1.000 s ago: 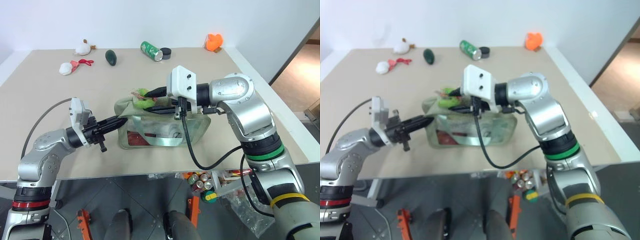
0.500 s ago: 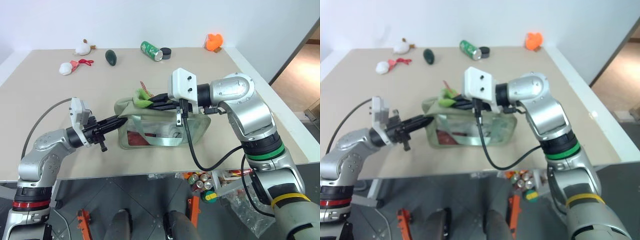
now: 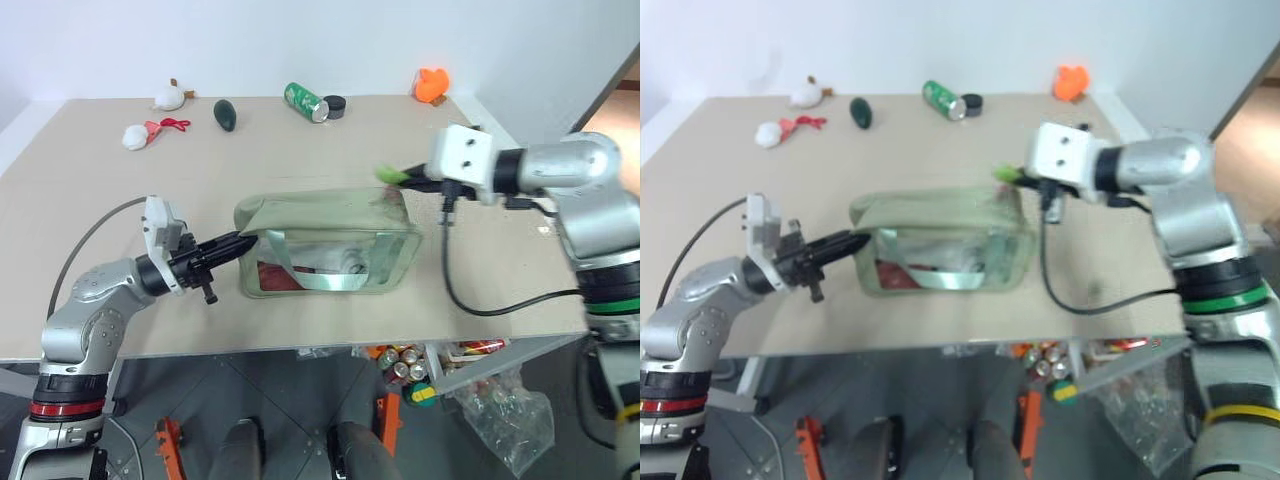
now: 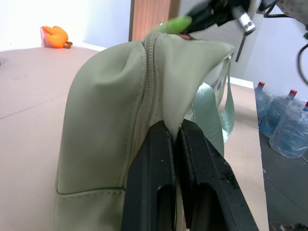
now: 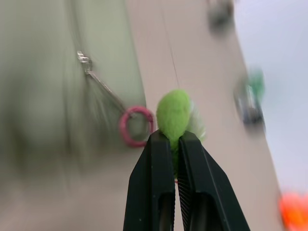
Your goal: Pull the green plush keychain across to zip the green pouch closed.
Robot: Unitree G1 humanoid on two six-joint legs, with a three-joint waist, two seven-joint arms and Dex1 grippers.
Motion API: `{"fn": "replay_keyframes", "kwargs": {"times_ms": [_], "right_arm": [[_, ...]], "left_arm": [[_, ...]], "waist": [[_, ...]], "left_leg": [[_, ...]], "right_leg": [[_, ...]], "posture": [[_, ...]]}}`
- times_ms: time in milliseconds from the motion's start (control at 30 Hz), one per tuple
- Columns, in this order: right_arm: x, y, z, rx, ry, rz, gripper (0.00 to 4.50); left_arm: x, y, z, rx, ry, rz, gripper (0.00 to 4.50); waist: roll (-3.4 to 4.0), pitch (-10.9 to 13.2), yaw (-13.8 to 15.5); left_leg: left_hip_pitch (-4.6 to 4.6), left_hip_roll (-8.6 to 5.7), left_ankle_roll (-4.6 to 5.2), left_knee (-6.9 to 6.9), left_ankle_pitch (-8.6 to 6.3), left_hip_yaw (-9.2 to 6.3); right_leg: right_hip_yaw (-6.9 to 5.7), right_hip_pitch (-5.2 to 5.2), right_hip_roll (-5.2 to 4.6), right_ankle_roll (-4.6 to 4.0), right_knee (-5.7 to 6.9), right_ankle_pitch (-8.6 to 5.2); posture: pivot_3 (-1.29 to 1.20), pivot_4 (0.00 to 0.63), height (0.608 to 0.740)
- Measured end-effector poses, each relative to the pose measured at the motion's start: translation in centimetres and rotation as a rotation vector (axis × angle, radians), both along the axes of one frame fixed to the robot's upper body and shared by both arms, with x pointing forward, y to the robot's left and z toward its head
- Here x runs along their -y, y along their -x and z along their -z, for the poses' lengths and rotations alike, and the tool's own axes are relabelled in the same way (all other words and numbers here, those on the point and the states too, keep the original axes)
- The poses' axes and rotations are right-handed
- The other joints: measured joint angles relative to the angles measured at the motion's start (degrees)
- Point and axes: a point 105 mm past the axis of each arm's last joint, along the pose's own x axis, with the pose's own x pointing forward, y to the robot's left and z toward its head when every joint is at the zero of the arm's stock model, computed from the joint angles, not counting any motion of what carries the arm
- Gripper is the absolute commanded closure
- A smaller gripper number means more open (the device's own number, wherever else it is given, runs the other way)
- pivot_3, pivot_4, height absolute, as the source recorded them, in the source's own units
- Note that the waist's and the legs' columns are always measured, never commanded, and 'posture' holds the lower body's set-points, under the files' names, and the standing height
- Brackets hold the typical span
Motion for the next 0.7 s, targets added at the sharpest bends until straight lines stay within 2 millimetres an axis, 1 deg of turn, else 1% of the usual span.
{"fn": "replay_keyframes", "kwargs": {"times_ms": [33, 67, 167, 233, 300, 333, 433, 533, 633, 700], "right_arm": [[1.9, 0.0, 0.7, -0.017, 0.039, 0.053, 4.45], [2.9, 0.2, 1.5, -0.029, 0.078, 0.068, 4.45], [4.4, 0.7, 2.9, -0.035, 0.193, 0.079, 4.45], [5.2, 1.0, 3.2, -0.024, 0.253, 0.084, 4.45], [5.6, 1.2, 3.5, -0.008, 0.293, 0.079, 4.45], [5.6, 1.2, 3.7, -0.006, 0.301, 0.078, 4.45], [5.3, 1.8, 6.2, -0.044, 0.329, 0.061, 4.45], [3.6, 2.0, 8.6, -0.086, 0.284, 0.035, 4.45], [2.1, 1.9, 9.8, -0.107, 0.262, 0.014, 4.45], [1.5, 1.8, 10.2, -0.112, 0.257, 0.002, 4.45]], "left_arm": [[0.0, 0.0, 0.0, 0.0, 0.0, 0.001, 4.5], [0.2, 0.0, 0.0, 0.001, 0.0, 0.013, 4.5], [1.3, 0.1, 0.0, 0.005, 0.002, 0.055, 4.5], [1.8, 0.2, 0.2, -0.003, 0.003, 0.075, 4.5], [2.1, 0.2, 0.3, -0.004, 0.0, 0.088, 4.5], [2.2, 0.2, 0.3, -0.005, 0.0, 0.09, 4.5], [2.2, 0.2, 0.4, -0.011, 0.002, 0.091, 4.5], [2.0, 0.0, 0.5, -0.012, 0.006, 0.083, 4.5], [2.0, 0.0, 0.5, -0.015, 0.008, 0.081, 4.5], [2.0, 0.0, 0.5, -0.016, 0.009, 0.081, 4.5]], "waist": [[0.0, 0.0, 0.0], [0.02, 0.0, -0.3], [0.07, 0.0, -0.4], [0.07, 0.0, -0.2], [0.07, 0.0, -0.1], [0.07, 0.0, -0.1], [-0.04, -0.1, -0.1], [-0.08, -0.1, -0.3], [-0.08, -0.1, -0.4], [-0.08, -0.1, -0.4]], "left_leg": [[0.01, -0.04, 0.02, 0.0, -0.01, 0.03], [0.03, -0.05, 0.07, -0.02, -0.04, 0.15], [0.06, -0.09, 0.11, -0.01, -0.05, 0.19], [0.06, -0.16, 0.12, -0.01, -0.05, 0.17], [0.06, -0.29, 0.13, 0.0, -0.05, 0.16], [0.05, -0.34, 0.14, 0.01, -0.05, 0.17], [0.05, -0.46, 0.25, 0.04, -0.1, 0.17], [0.11, -0.44, 0.29, 0.05, -0.11, 0.17], [0.14, -0.41, 0.33, 0.06, -0.08, 0.13], [0.15, -0.4, 0.33, 0.07, -0.08, 0.13]], "right_leg": [[0.02, -0.01, -0.06, 0.04, 0.0, -0.02], [0.07, -0.03, -0.11, 0.04, 0.0, -0.02], [0.13, -0.03, -0.14, 0.09, 0.01, -0.02], [0.13, 0.02, -0.2, 0.18, 0.01, -0.06], [0.12, 0.07, -0.34, 0.27, 0.01, -0.11], [0.13, 0.08, -0.4, 0.3, 0.01, -0.11], [0.11, 0.16, -0.55, 0.43, 0.0, -0.17], [0.11, 0.18, -0.52, 0.43, 0.02, -0.15], [0.08, 0.19, -0.47, 0.4, 0.04, -0.13], [0.07, 0.21, -0.46, 0.39, 0.04, -0.12]], "posture": [[0.0, 0.15, 0.74], [0.0, 0.15, 0.74], [0.0, 0.15, 0.74], [0.0, 0.15, 0.74], [0.0, 0.15, 0.74], [0.0, 0.15, 0.74], [0.0, 0.15, 0.74], [0.0, 0.15, 0.74], [0.0, 0.15, 0.74], [0.0, 0.15, 0.74]]}}
